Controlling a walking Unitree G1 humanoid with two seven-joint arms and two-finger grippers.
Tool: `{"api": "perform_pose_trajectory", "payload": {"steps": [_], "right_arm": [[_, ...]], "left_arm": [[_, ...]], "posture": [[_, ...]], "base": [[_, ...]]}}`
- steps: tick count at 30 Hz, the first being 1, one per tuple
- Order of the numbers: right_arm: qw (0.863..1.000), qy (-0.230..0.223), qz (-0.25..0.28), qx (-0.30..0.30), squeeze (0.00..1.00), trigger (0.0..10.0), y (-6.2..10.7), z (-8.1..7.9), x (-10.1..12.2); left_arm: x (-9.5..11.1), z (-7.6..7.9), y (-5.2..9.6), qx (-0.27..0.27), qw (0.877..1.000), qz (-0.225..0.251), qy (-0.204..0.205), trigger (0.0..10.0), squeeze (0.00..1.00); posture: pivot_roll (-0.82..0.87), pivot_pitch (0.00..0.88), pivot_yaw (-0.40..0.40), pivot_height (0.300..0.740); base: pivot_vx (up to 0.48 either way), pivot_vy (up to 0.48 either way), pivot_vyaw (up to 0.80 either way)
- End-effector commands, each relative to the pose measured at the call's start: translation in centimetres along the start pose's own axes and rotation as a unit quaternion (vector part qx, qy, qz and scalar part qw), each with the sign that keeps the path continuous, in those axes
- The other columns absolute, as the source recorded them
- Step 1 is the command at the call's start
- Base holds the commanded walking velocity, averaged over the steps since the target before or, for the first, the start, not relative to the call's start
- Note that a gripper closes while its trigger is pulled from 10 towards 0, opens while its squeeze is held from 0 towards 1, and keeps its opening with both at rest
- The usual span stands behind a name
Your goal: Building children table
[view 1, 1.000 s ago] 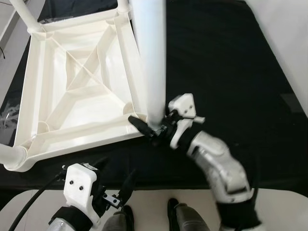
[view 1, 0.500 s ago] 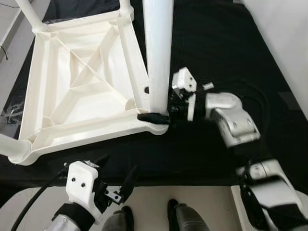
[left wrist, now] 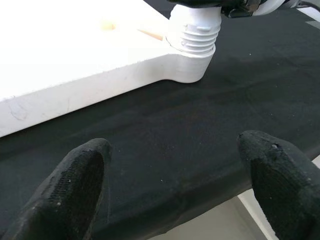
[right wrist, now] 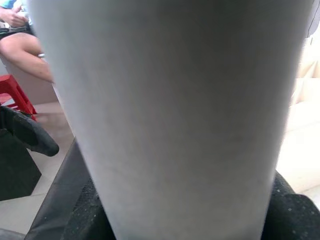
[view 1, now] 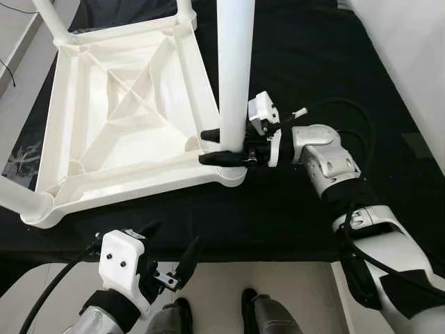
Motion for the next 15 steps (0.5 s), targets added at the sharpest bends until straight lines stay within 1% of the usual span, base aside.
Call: {"api": "perform_pose_trajectory", "payload": {"steps": [1,2,3,4,5,7,8,9,10,11,12,13,14,15], "right_arm": [[1.000,-0.027,-0.003,-0.013,0.00,0.0,0.3,-0.1,-1.6],[0.999,-0.028,-0.006,-0.018,0.00,0.0,0.4,-0.3,-2.2],[0.997,-0.047,-0.031,-0.062,0.00,0.0,0.5,-1.1,-4.8],[0.995,-0.051,-0.037,-0.073,0.00,0.0,0.6,-1.3,-5.3],[0.992,-0.065,-0.048,-0.094,0.00,0.0,0.4,-1.9,-6.4],[0.981,-0.093,-0.069,-0.154,0.00,0.0,0.0,-2.8,-8.2],[0.957,-0.109,-0.087,-0.254,0.00,0.0,-0.1,-2.7,-9.5],[0.939,-0.134,-0.103,-0.298,0.00,0.0,-0.8,-5.1,-10.9],[0.939,-0.134,-0.103,-0.298,0.00,0.0,-0.8,-5.1,-10.9],[0.926,-0.152,-0.110,-0.327,0.00,0.0,-1.0,-6.9,-11.5],[0.926,-0.152,-0.110,-0.327,0.00,0.0,-1.0,-6.9,-11.5],[0.912,-0.147,-0.111,-0.367,0.00,0.0,-1.1,-7.8,-11.7],[0.912,-0.147,-0.111,-0.367,0.00,0.0,-1.1,-7.8,-11.7],[0.910,-0.144,-0.110,-0.373,0.00,0.0,-1.6,-7.9,-12.0]], "left_arm": [[-0.6,0.1,0.1,-0.002,1.000,-0.009,-0.001,10.0,0.00],[-0.6,0.2,0.1,-0.005,1.000,-0.008,-0.005,10.0,0.00],[-0.7,0.3,-0.1,-0.013,1.000,-0.007,-0.016,10.0,0.00],[-0.7,0.3,-0.1,-0.014,1.000,-0.007,-0.018,10.0,0.00],[-0.8,0.3,-0.1,-0.016,1.000,-0.007,-0.021,10.0,0.00],[-0.9,0.4,-0.1,-0.019,0.999,-0.008,-0.026,10.0,0.00],[-0.9,0.4,-0.2,-0.020,0.999,-0.008,-0.030,10.0,0.00],[-1.0,0.3,-0.2,-0.020,0.999,-0.008,-0.034,10.0,0.00],[-1.0,0.3,-0.2,-0.020,0.999,-0.008,-0.034,10.0,0.00],[-1.0,0.3,-0.2,-0.019,0.999,-0.009,-0.036,10.0,0.00],[-1.0,0.3,-0.2,-0.019,0.999,-0.009,-0.036,10.0,0.00],[-1.1,0.0,-0.3,-0.016,0.999,-0.009,-0.037,10.0,0.00],[-1.1,0.0,-0.3,-0.016,0.999,-0.009,-0.037,10.0,0.00],[-1.3,-0.1,-0.6,-0.016,0.999,-0.009,-0.038,10.0,0.00]], "posture": [[0.02,0.251,-0.021,0.740],[0.02,0.251,-0.021,0.740],[0.01,0.242,-0.020,0.740],[0.01,0.242,-0.020,0.740],[0.01,0.235,-0.024,0.740],[0.01,0.235,-0.024,0.740],[0.01,0.232,-0.026,0.740],[0.01,0.225,-0.022,0.740],[0.01,0.225,-0.022,0.740],[0.01,0.225,-0.022,0.740],[0.01,0.225,-0.022,0.740],[0.00,0.223,-0.002,0.740],[0.00,0.223,-0.002,0.740],[-0.01,0.191,0.002,0.740]], "base": [[0.000,0.000,0.00],[0.000,0.000,0.00],[0.000,0.000,0.00],[0.000,0.000,0.00],[0.000,0.000,0.00],[0.000,0.000,0.00],[0.000,0.000,0.00],[0.000,0.000,0.00],[0.000,0.000,0.00],[0.000,0.000,0.00],[0.000,0.000,0.00],[0.000,0.000,0.00],[0.000,0.000,0.00],[0.000,0.000,0.00]]}}
Point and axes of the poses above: a point about 5 cm out from each wrist's last joint towards the gripper, its own y axis pointing back from the gripper into the wrist, its own x axis along the axis of the wrist's last joint, z = x × y, the point moved 4 cm from there along -y, pointing out of the wrist towards the gripper, and after that the axes turned 6 degrees about -y, right-handed, at the moved point
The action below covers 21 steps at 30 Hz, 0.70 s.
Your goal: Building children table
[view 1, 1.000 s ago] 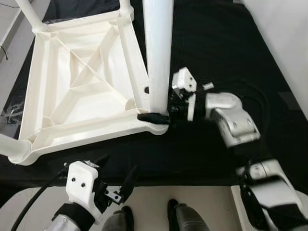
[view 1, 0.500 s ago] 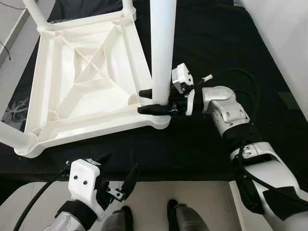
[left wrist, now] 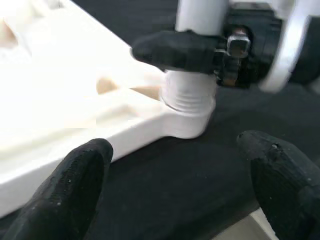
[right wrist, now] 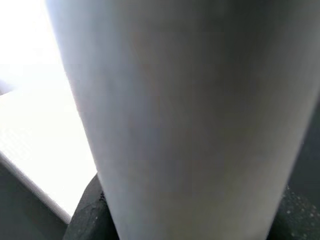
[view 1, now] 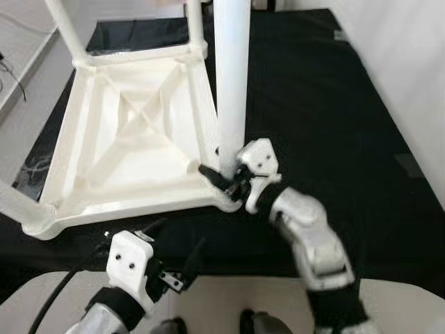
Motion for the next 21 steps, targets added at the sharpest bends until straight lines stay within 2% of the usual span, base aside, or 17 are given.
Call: {"api": "perform_pose_trajectory", "payload": {"steps": [1,3,4,5,6,9,10,11,13,14,15,16,17,18,19,20,21], "right_arm": [[0.992,-0.027,-0.120,-0.030,0.00,0.0,0.0,0.2,-6.0],[0.992,-0.026,-0.120,-0.030,0.00,0.0,-0.5,0.3,-6.3],[0.992,-0.038,-0.119,-0.031,0.00,6.7,-1.0,0.6,-6.5],[0.992,-0.038,-0.119,-0.031,0.00,6.7,-1.0,0.6,-6.5],[0.991,-0.057,-0.114,-0.040,0.00,10.0,-1.2,1.1,-6.2],[0.991,-0.064,-0.109,-0.042,0.00,10.0,-1.3,1.3,-5.9],[0.992,-0.074,-0.095,-0.030,1.00,10.0,-1.5,1.4,-5.3],[0.993,-0.091,-0.074,0.005,1.00,10.0,-2.1,1.3,-4.4],[0.993,-0.091,-0.074,0.005,1.00,10.0,-2.1,1.3,-4.4],[0.993,-0.101,-0.060,0.029,1.00,10.0,-2.4,1.3,-3.8],[0.992,-0.093,-0.030,0.080,0.75,10.0,-2.7,1.4,-2.0],[0.992,-0.093,-0.030,0.080,0.75,10.0,-2.7,1.4,-2.0],[0.990,-0.077,-0.010,0.120,0.36,10.0,-2.7,1.7,-0.5],[0.990,-0.077,-0.010,0.120,0.36,10.0,-2.7,1.7,-0.5],[0.985,-0.062,-0.002,0.161,0.00,10.0,-2.6,2.0,0.5],[0.979,-0.025,-0.002,0.202,0.00,10.0,-2.6,2.5,1.2],[0.979,-0.025,-0.002,0.202,0.00,10.0,-2.6,2.5,1.2]], "left_arm": [[-1.1,-0.4,-0.1,0.000,1.000,-0.018,-0.008,10.0,0.00],[-1.2,-0.5,-0.4,-0.001,1.000,-0.016,-0.009,10.0,0.00],[-1.3,-0.6,-0.6,-0.001,1.000,-0.014,-0.012,10.0,0.00],[-1.3,-0.6,-0.6,-0.001,1.000,-0.014,-0.012,10.0,0.00],[-1.4,-0.6,-0.9,0.000,1.000,-0.010,-0.020,10.0,0.00],[-1.5,-0.6,-1.0,0.001,1.000,-0.009,-0.022,10.0,0.00],[-1.5,-0.6,-1.1,0.000,1.000,-0.007,-0.025,10.0,0.00],[-1.5,-0.4,-1.2,-0.006,1.000,-0.006,-0.025,10.0,0.00],[-1.5,-0.4,-1.2,-0.006,1.000,-0.006,-0.025,10.0,0.00],[-1.6,-0.3,-1.2,-0.011,1.000,-0.005,-0.024,10.0,0.00],[-1.7,0.0,-1.3,-0.023,0.999,-0.006,-0.022,10.0,0.00],[-1.7,0.0,-1.3,-0.023,0.999,-0.006,-0.022,10.0,0.00],[-1.8,0.3,-1.3,-0.034,0.999,-0.007,-0.017,10.0,0.00],[-1.8,0.3,-1.3,-0.034,0.999,-0.007,-0.017,10.0,0.00],[-2.0,0.7,-1.3,-0.045,0.999,-0.008,-0.012,10.0,0.00],[-2.1,1.1,-1.3,-0.057,0.998,-0.009,-0.006,10.0,0.00],[-2.1,1.1,-1.3,-0.057,0.998,-0.009,-0.006,10.0,0.00]], "posture": [[0.00,0.180,-0.005,0.740],[0.00,0.168,-0.008,0.740],[0.00,0.157,-0.009,0.740],[0.00,0.157,-0.009,0.740],[0.00,0.151,-0.008,0.740],[0.00,0.149,-0.008,0.740],[0.00,0.139,-0.008,0.740],[0.00,0.131,-0.008,0.740],[0.00,0.131,-0.008,0.740],[0.00,0.128,-0.008,0.740],[0.01,0.110,-0.011,0.740],[0.01,0.110,-0.011,0.740],[0.01,0.110,-0.011,0.740],[0.01,0.110,-0.011,0.740],[0.01,0.101,-0.016,0.740],[0.01,0.093,-0.019,0.740],[0.01,0.093,-0.019,0.740]], "base": [[0.000,0.000,0.00],[0.000,0.000,0.00],[0.000,0.000,0.00],[0.000,0.000,0.00],[0.000,0.000,0.00],[0.000,0.000,0.00],[0.000,0.000,0.00],[0.000,0.000,0.00],[0.000,0.000,0.00],[0.000,0.000,0.00],[0.000,0.000,0.00],[0.000,0.000,0.00],[0.000,0.000,0.00],[0.000,0.000,0.00],[0.000,0.000,0.00],[0.000,0.000,0.00],[0.000,0.000,0.00]]}}
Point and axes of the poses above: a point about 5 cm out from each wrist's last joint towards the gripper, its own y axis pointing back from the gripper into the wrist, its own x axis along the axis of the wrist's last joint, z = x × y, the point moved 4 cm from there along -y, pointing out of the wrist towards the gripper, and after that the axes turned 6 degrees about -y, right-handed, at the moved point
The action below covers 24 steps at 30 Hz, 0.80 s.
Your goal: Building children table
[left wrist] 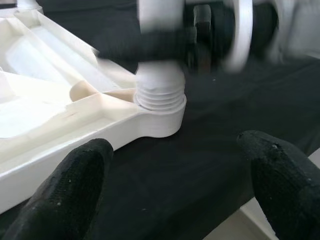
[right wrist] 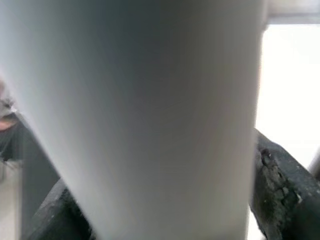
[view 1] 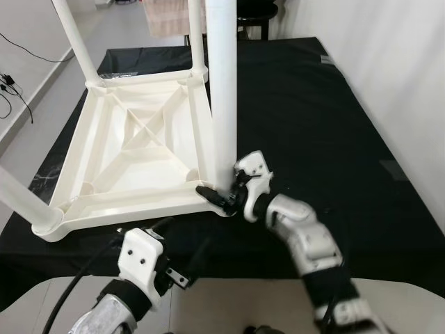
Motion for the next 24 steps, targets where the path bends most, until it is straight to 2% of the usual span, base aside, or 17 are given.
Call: {"api": "perform_pose_trajectory", "payload": {"steps": [1,2,4,11,12,16,17,24], "right_arm": [[0.998,0.028,-0.005,0.059,0.00,10.0,0.0,-0.3,0.2],[0.995,0.043,-0.015,0.086,0.00,10.0,0.2,-0.1,0.4],[0.991,0.038,-0.028,0.124,0.00,10.0,0.2,0.4,0.7],[0.985,0.029,-0.021,0.166,0.00,10.0,-0.4,1.4,2.5],[0.984,0.029,-0.020,0.174,0.00,4.9,-0.5,1.4,2.7],[0.983,0.029,-0.020,0.178,0.00,4.9,-0.5,1.5,2.8],[0.982,0.029,-0.021,0.187,0.00,0.0,-0.5,1.5,2.8],[0.979,0.021,-0.021,0.203,0.00,0.0,-0.2,1.5,2.3]], "left_arm": [[-0.6,0.5,0.2,-0.016,1.000,-0.008,0.004,10.0,0.00],[-0.7,0.6,0.1,-0.020,1.000,-0.007,0.006,10.0,0.00],[-0.8,0.7,-0.1,-0.021,1.000,-0.003,0.003,10.0,0.00],[-1.0,0.5,-0.6,-0.018,1.000,0.007,0.002,10.0,0.00],[-1.0,0.4,-0.7,-0.017,1.000,0.009,0.004,10.0,0.00],[-1.0,0.3,-0.8,-0.016,1.000,0.010,0.005,10.0,0.00],[-1.0,0.2,-0.8,-0.014,1.000,0.012,0.006,10.0,0.00],[-1.1,-0.2,-1.2,-0.003,1.000,0.021,0.013,10.0,0.00]], "posture": [[0.01,0.093,-0.019,0.740],[0.02,0.091,-0.024,0.740],[0.02,0.084,-0.029,0.740],[0.04,0.074,-0.039,0.740],[0.04,0.071,-0.041,0.740],[0.04,0.071,-0.041,0.740],[0.05,0.068,-0.043,0.740],[0.02,0.067,-0.044,0.740]], "base": [[0.000,0.000,0.00],[0.000,0.000,0.00],[0.000,0.000,0.00],[0.000,0.000,0.00],[0.000,0.000,0.00],[0.000,0.000,0.00],[0.000,0.000,0.00],[0.000,0.000,0.00]]}}
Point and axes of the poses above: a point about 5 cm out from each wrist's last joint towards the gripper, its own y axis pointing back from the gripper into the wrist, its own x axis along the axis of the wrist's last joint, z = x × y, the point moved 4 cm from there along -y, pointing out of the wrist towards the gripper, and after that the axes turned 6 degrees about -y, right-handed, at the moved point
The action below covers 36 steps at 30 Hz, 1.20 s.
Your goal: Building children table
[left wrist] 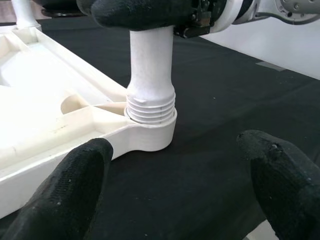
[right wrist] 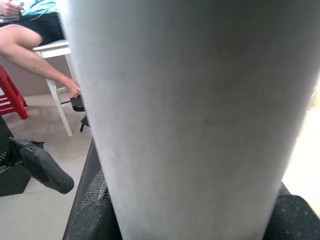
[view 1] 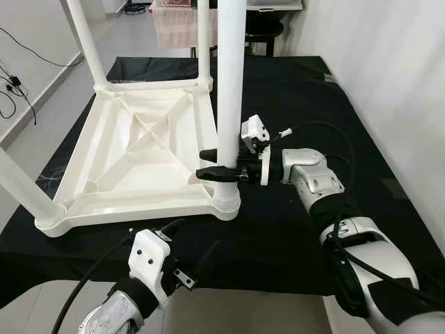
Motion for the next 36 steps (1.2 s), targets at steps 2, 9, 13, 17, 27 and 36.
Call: {"api": "perform_pose_trajectory", "payload": {"steps": [2,9,13,17,27,36], "right_arm": [[1.000,0.001,0.007,0.006,0.00,0.0,-0.2,-0.2,0.1],[0.926,-0.067,-0.020,-0.371,0.00,0.0,1.8,2.8,-6.3],[0.899,-0.094,-0.065,-0.423,0.00,0.0,1.1,-1.9,-10.1],[0.916,-0.064,-0.057,-0.392,0.00,0.0,0.1,-2.9,-9.4],[0.932,-0.066,-0.027,-0.356,1.00,10.0,-1.0,-0.5,-7.7],[0.995,0.006,0.015,-0.095,0.00,10.0,-1.6,-2.1,-1.9]], "left_arm": [[-0.3,-0.3,0.0,0.008,1.000,-0.001,0.005,10.0,0.00],[-0.1,-0.7,0.1,0.016,1.000,0.009,0.012,10.0,0.00],[0.1,-1.2,0.1,0.019,1.000,0.011,0.013,10.0,0.00],[0.0,-1.4,0.0,0.020,1.000,0.011,0.015,10.0,0.00],[-0.2,-1.9,-0.3,0.031,0.999,0.015,0.014,10.0,0.00],[-0.8,-2.2,-1.1,0.029,0.999,0.015,0.017,10.0,0.00]], "posture": [[0.02,0.067,-0.043,0.740],[-0.02,0.091,-0.053,0.740],[-0.04,0.115,-0.005,0.740],[-0.06,0.096,-0.006,0.740],[-0.02,0.067,-0.021,0.740],[0.01,0.012,-0.034,0.740]], "base": [[0.000,0.000,0.00],[0.000,0.000,0.00],[0.000,0.000,0.00],[0.000,0.000,0.00],[0.000,0.000,0.00],[0.000,0.000,0.00]]}}
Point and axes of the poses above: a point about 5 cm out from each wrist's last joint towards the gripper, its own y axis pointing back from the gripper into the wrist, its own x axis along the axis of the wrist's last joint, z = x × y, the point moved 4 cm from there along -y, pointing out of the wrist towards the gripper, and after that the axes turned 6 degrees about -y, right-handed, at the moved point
